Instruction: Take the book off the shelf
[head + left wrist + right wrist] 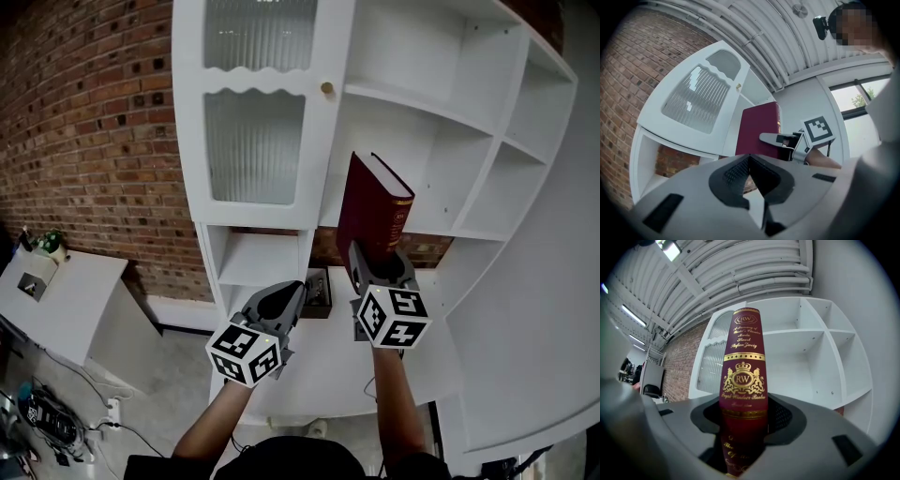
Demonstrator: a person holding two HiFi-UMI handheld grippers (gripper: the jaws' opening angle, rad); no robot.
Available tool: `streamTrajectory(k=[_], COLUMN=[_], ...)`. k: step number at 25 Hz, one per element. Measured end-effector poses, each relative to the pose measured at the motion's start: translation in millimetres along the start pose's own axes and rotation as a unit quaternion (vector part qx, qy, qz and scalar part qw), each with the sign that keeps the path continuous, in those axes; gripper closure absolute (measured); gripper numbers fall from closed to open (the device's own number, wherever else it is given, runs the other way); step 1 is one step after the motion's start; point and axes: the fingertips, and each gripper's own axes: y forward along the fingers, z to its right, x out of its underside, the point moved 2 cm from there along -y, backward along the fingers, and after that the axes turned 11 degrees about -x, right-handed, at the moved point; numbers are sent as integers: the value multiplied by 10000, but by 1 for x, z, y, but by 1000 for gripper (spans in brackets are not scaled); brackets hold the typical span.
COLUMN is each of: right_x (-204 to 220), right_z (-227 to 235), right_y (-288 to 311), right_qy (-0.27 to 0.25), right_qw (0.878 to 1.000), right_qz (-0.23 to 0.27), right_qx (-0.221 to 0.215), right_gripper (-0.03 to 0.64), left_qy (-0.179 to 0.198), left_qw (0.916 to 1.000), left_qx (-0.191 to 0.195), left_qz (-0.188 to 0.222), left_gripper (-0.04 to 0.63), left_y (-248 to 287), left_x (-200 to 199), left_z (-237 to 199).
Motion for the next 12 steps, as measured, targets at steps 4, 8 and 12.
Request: streamTrajectory(k=[4,8,12], right_x=[7,12,21], right_z=[-12,-20,-26], right_y=[-4,-7,-13], right_qy=[41,88,151], right_qw=[10000,9999,9998], right_qz=[-42,-51,-108], right_qx=[-5,-8,-3], right_gripper=[380,380,380], left_qy=[-16,-12,-41], left_qw=[10000,10000,9999], left_qx=[-12,-36,-65], left_qz=[-20,-44,-93], left_gripper=[588,588,588], left_y=[-12,-23,-30], left_x=[2,4,7], left_z=[-4,-8,-10])
